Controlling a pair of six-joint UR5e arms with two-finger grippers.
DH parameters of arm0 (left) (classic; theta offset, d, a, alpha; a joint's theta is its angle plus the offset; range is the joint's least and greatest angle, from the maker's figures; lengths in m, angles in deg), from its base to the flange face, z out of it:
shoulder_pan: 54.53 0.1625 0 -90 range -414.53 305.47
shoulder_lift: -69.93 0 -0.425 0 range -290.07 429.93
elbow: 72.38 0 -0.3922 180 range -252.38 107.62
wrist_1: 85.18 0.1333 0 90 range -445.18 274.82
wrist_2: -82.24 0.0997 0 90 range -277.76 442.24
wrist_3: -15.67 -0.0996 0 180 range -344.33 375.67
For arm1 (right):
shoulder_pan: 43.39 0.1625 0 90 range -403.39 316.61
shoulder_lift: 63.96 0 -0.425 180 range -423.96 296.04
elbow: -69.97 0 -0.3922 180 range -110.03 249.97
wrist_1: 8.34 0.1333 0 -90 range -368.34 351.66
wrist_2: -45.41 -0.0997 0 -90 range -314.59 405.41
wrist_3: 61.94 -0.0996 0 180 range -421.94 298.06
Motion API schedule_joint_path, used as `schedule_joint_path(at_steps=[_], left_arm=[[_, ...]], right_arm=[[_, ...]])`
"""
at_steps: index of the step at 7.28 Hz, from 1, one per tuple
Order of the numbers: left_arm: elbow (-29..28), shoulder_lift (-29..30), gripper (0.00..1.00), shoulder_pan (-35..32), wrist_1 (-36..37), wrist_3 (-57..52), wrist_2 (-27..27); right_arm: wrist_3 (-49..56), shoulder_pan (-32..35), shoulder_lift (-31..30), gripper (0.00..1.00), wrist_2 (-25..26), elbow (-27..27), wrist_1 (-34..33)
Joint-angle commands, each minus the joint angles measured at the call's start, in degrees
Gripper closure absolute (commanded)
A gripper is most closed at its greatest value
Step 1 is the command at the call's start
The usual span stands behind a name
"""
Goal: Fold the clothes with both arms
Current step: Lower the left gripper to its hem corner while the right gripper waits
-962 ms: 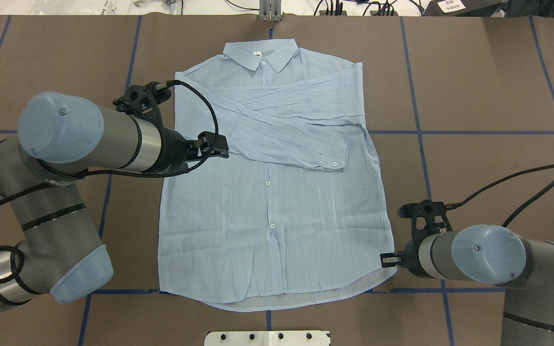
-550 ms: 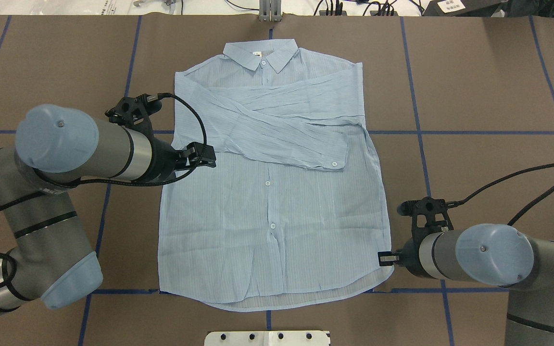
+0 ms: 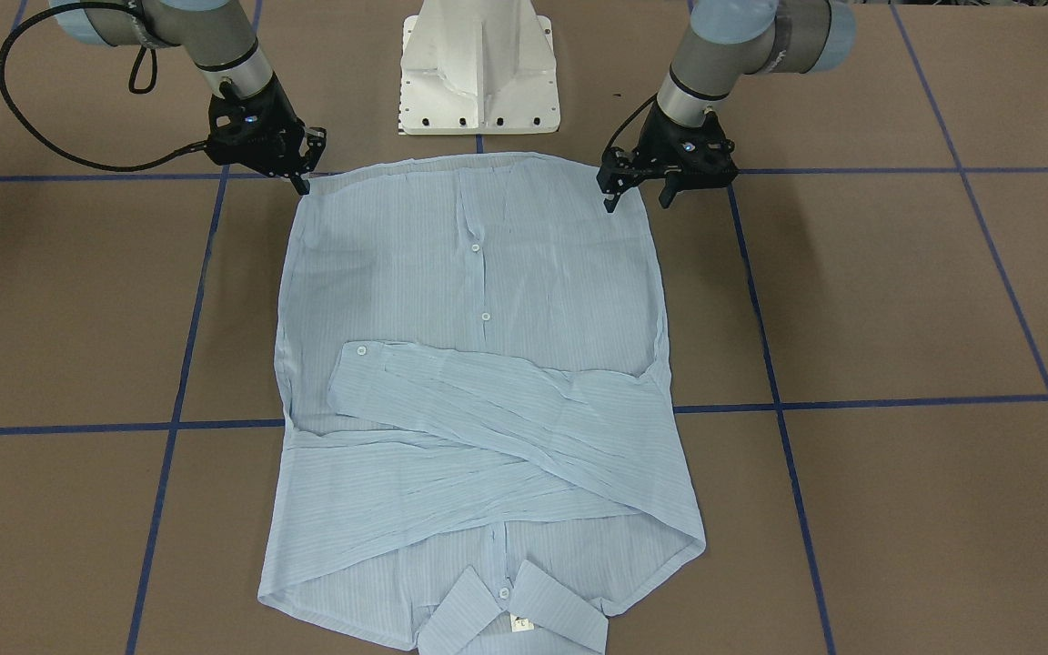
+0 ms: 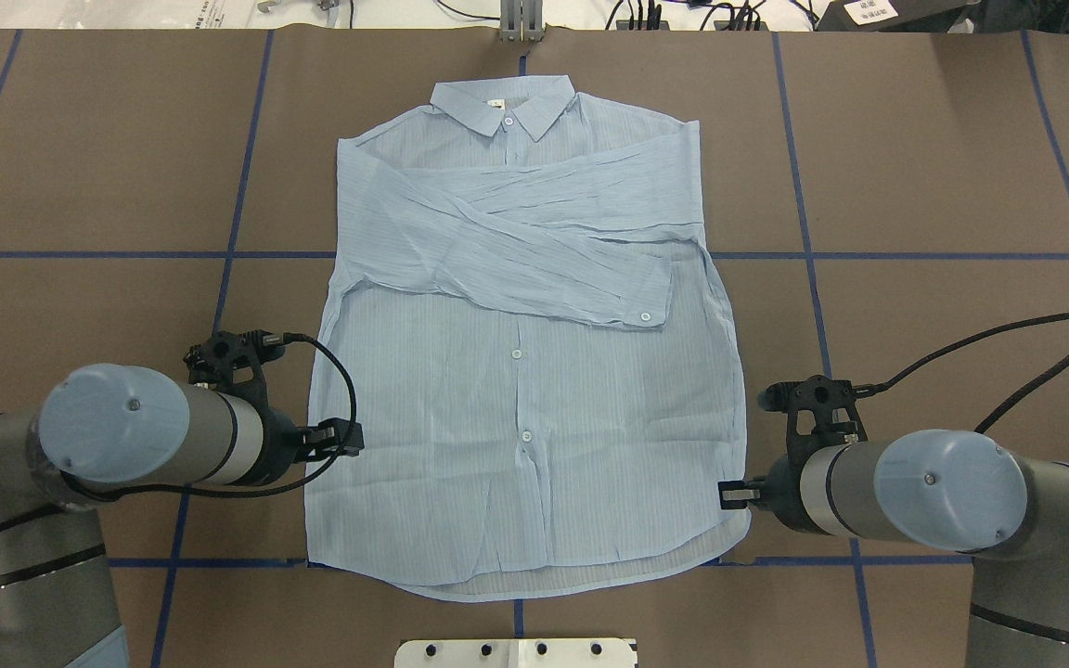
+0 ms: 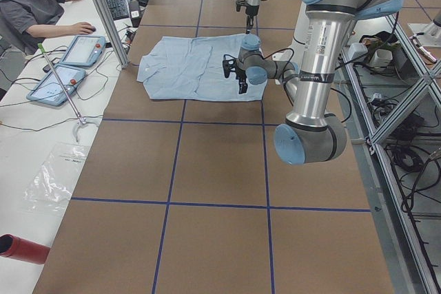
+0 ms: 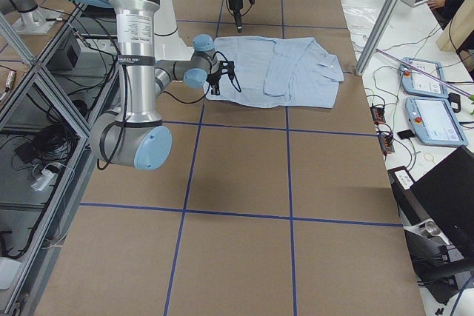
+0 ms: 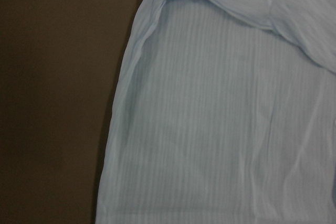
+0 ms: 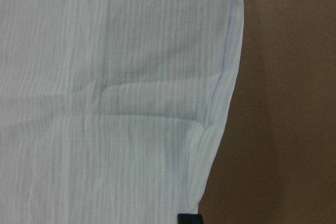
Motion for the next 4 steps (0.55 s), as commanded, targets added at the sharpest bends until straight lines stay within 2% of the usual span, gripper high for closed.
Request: schedule_joint_path(at_steps=[1,2,4], left_arm=[[1.46,-0.45,0.08,3.97,6.54,0.90,0.56],[1.37,-0.36,0.08,5.98,6.73,2.47,0.65],[0.59,0.25,0.15,7.84,7.08,2.84,0.56]], right_arm=[[-0.04,0.01,0.56,1.00,0.02,0.06,0.01],[-0.04,0.10,0.74,1.00,0.02,0.14,0.01],[-0.04,0.62,0.83,1.00,-0.07,0.06,0.01]])
